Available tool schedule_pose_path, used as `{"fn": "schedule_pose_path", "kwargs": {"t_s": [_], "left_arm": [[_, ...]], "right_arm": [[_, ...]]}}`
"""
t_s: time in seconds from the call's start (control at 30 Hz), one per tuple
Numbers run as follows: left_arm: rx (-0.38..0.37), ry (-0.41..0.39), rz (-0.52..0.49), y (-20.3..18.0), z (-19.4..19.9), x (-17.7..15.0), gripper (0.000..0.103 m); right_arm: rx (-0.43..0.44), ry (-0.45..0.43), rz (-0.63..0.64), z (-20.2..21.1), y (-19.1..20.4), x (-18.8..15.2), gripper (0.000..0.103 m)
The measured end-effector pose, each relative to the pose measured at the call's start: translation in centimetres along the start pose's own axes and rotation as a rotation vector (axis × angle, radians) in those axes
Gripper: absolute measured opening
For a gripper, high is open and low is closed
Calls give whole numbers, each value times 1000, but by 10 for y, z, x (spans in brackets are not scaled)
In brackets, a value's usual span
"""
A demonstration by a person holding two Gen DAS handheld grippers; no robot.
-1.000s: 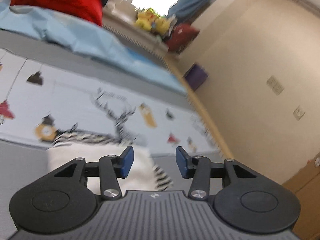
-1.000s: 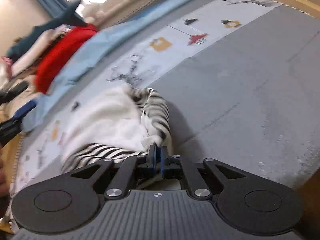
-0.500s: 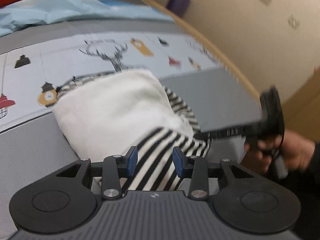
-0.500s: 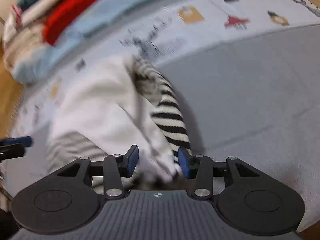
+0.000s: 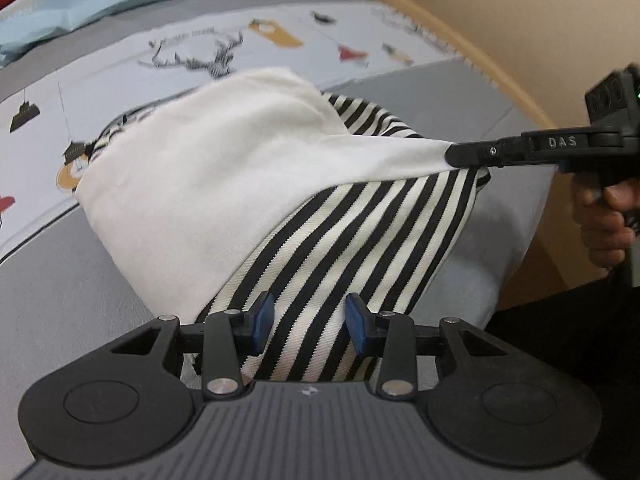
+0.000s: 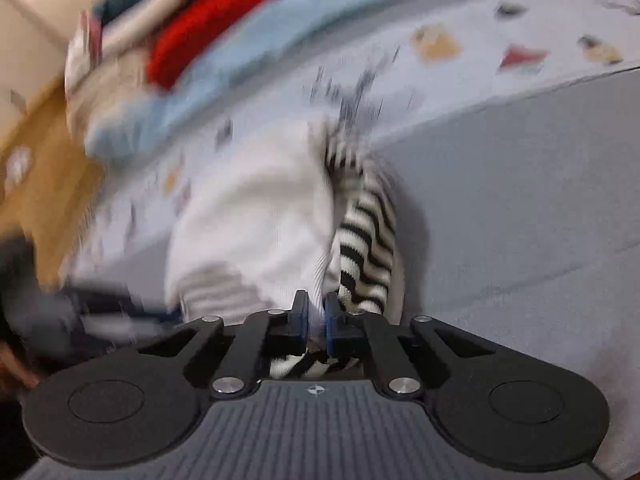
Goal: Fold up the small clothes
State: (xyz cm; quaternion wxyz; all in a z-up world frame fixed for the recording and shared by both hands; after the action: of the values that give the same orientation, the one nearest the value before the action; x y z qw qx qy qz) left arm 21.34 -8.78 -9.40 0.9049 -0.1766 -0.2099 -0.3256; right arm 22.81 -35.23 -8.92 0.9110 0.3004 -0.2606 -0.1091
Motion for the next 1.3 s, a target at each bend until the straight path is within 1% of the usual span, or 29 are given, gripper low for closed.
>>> {"fn": "schedule_pose_path", "kwargs": {"t_s": [0.03,0.07,0.1,0.17,0.2,0.23,0.27,0.3,0.33,0.37,0.4,0.43,0.47,0.5,0.53,0.57,0.6,0.63,0.67,0.73,0.77,0.83,0.97,1.03,1.07,1.1,1.13,1.23,1.3], "left_arm": [[-12,-22,8,-1,5,3,43],[-22,-42,15,-1,11,5,43],[-36,-56,15,-2,15,6,43],[-60,-37,3,-5,15,1,43],[-56,1,-4,-5,7,-4,42],[-29,45,-32,-5,-4,-11,42],[14,90,-78,-5,-17,-19,42],[49,122,-110,-4,-27,-25,42],[76,129,-140,-4,-34,-28,42],[75,115,-154,-5,-36,-28,42],[64,93,-151,-4,-35,-27,43],[54,71,-132,-2,-34,-27,43],[46,50,-117,0,-33,-28,43],[38,30,-114,1,-32,-30,44],[32,24,-120,1,-30,-32,45],[31,28,-133,1,-27,-31,45],[19,18,-126,1,-22,-29,45],[-7,-2,-94,5,-17,-27,45],[-28,-15,-62,10,-12,-26,45],[-40,-70,-11,20,3,-21,44],[-49,-105,20,26,10,-18,44],[-59,-146,83,39,18,-12,44],[6,-197,145,64,24,-5,44],[31,-220,167,71,24,1,44],[41,-231,176,74,25,4,44],[53,-241,184,78,26,5,44],[65,-252,188,80,26,7,44],[87,-278,200,83,33,10,44],[90,-287,201,83,35,12,44]], "right_arm": [[13,-47,-38,11,-5,8,5],[14,-68,-66,17,-11,12,5],[-6,-66,-76,18,-17,12,5],[-91,-3,-69,9,-31,3,5],[-138,48,-72,1,-38,-4,5],[-175,91,-85,-6,-44,-9,4],[-210,121,-97,-10,-51,-14,2],[-243,135,-96,-14,-54,-15,0],[-295,131,-81,-16,-58,-14,0],[-327,115,-69,-15,-59,-10,0],[-323,71,-74,-10,-57,-3,1],[-298,10,-91,-5,-54,7,4],[-251,-94,-114,7,-46,21,4],[-202,-189,-111,18,-36,34,4],[-166,-242,-92,24,-28,41,4],[-123,-277,-70,27,-19,47,7],[-88,-276,-64,22,-12,49,12],[-59,-250,-66,12,-5,49,24],[-53,-225,-68,2,-4,48,33],[-64,-176,-61,-21,3,50,34],[-56,-160,-54,-32,8,53,34],[-42,-142,-47,-51,16,56,37],[-52,-110,-78,-85,23,62,41],[-65,-80,-85,-104,22,65,41],[-73,-66,-89,-112,21,66,38],[-68,-57,-96,-119,21,68,26],[-58,-62,-92,-122,23,71,2],[-83,-163,-84,-114,26,85,2],[-116,-201,-83,-108,23,89,2]]}}
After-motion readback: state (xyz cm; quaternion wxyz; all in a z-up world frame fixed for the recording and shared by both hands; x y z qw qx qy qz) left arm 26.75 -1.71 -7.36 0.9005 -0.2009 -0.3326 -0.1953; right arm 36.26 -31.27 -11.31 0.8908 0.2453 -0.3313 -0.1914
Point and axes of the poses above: each gripper's, at about its wrist camera, not at the fingertips, and z roughly against the way its jaws point, y to its left, x to its top, the point moved 8 cm from there along -z, roughly the way its jaws point, and after that the axes turned 8 degrees about -z, right-handed, at the moved point
